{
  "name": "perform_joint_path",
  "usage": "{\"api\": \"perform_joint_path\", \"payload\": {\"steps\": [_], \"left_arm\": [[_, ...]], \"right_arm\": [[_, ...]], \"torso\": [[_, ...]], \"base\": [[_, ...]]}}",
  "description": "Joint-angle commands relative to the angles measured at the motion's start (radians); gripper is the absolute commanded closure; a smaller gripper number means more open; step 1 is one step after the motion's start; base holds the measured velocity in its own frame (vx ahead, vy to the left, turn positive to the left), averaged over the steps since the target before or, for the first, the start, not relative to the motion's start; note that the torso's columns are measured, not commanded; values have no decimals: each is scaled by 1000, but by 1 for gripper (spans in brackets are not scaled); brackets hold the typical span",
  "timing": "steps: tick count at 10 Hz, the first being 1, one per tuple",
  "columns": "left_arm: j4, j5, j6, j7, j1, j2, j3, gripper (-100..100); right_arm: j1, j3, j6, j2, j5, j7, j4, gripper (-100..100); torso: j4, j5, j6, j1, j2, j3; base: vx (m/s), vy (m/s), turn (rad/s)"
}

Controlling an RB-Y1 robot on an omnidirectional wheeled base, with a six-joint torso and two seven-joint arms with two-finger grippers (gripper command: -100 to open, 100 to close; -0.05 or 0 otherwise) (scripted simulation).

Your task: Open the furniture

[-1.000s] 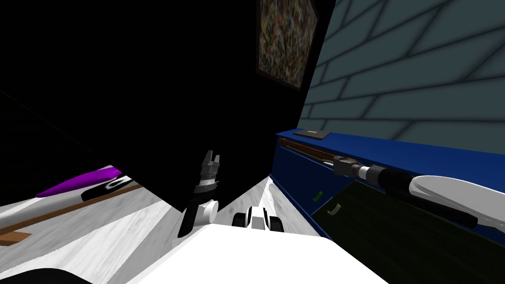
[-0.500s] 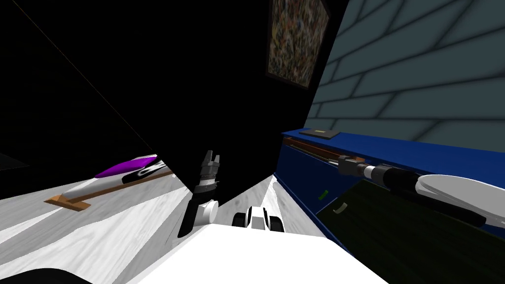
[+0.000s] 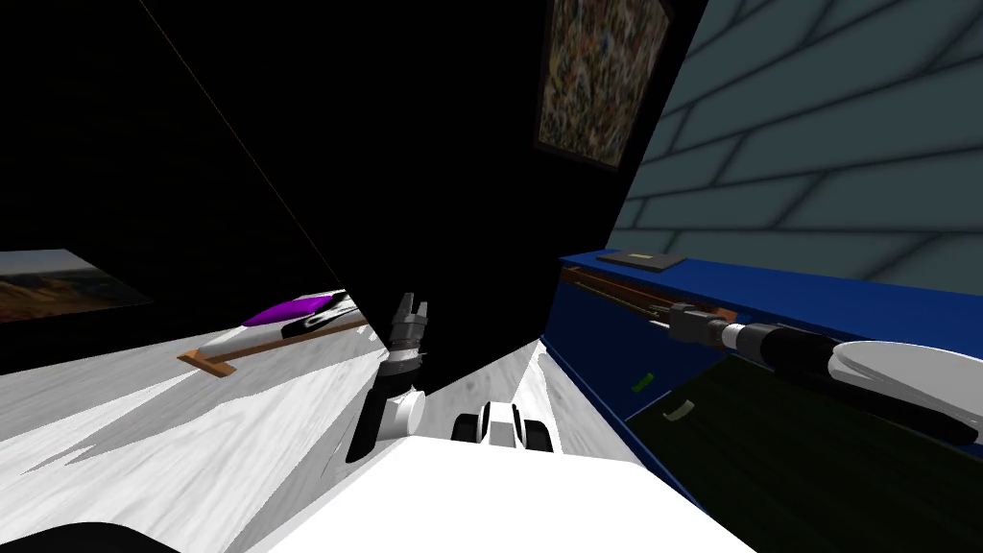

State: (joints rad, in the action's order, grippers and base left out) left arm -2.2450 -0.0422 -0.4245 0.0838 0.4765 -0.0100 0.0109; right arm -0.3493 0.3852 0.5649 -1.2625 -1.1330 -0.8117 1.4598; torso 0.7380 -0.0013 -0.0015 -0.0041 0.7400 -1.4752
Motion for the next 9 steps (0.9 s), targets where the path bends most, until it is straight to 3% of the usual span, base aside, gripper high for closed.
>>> {"api": "perform_joint_path", "payload": {"steps": [1,3,5,7,9], "left_arm": [[0,0,0,0,0,0,0,0],[0,0,0,0,0,0,0,0],[0,0,0,0,0,0,0,0],[0,0,0,0,0,0,0,0],[0,0,0,0,0,0,0,0]], "right_arm": [[11,6,1,-25,4,11,-74,-100],[16,10,0,-44,6,20,-135,-100],[16,10,0,-44,6,20,-148,-100],[27,18,-2,-81,10,38,-230,-100],[27,18,-2,-81,10,38,-261,-100]], "torso": [[1,0,3,1,1,1],[0,1,3,4,-1,0],[0,2,2,5,-3,-1],[-1,1,0,4,-4,-2],[1,1,3,4,1,2]], "base": [[-153,-29,377],[-143,-17,227],[-100,-5,95],[-156,2,381],[-128,1,154]]}}
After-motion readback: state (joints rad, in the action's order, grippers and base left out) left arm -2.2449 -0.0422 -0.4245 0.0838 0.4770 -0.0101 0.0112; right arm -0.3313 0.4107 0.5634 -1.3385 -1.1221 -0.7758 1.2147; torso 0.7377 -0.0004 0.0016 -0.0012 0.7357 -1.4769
